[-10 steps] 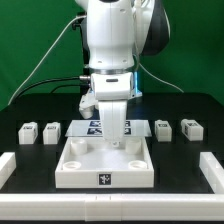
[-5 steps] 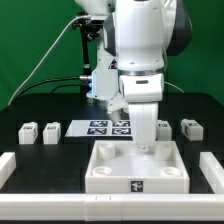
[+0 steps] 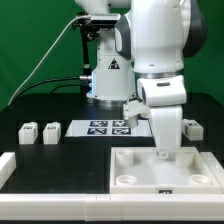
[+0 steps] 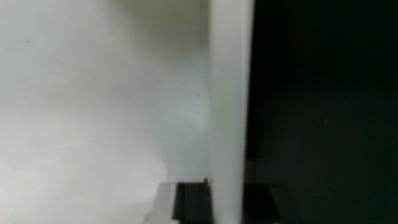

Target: Assemble one leg

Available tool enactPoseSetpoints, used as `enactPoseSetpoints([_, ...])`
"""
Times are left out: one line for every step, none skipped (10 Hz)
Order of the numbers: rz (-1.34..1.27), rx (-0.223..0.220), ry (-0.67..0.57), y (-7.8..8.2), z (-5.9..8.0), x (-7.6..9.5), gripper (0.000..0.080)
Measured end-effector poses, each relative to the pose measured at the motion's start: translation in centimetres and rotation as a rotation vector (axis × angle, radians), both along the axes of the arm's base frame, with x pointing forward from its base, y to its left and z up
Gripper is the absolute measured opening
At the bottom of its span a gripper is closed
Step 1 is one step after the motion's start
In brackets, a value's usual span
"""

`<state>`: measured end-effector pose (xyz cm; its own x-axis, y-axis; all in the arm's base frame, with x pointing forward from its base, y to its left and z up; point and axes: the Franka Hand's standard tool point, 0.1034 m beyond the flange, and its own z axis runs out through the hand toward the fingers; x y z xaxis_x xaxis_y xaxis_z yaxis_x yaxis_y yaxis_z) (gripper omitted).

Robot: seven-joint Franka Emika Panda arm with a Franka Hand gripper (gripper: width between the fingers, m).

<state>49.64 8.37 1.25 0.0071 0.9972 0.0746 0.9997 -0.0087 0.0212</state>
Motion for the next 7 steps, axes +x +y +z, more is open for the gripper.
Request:
enactPoseSetpoints([-0.008, -0.001, 0.001, -0.02, -0.02, 0.00, 0.0059])
enactPoseSetpoints([-0.008, -0.001, 0.001, -0.02, -0.02, 0.00, 0.0059])
enactPoseSetpoints([-0.011, -0.001, 0.002, -0.03, -0.02, -0.01, 0.0059])
enactPoseSetpoints([-0.014, -0.001, 0.004, -0.16, -0.10, -0.13, 0.0059])
enactPoseSetpoints([-0.015, -0.001, 0.004, -0.20, -0.11, -0.13, 0.0298])
enactPoseSetpoints([-0.016, -0.001, 0.005, -0.21, -0.11, -0.13, 0.0298])
enactPoseSetpoints([-0.017, -0.001, 0.005, -0.25, -0.11, -0.13, 0.0479])
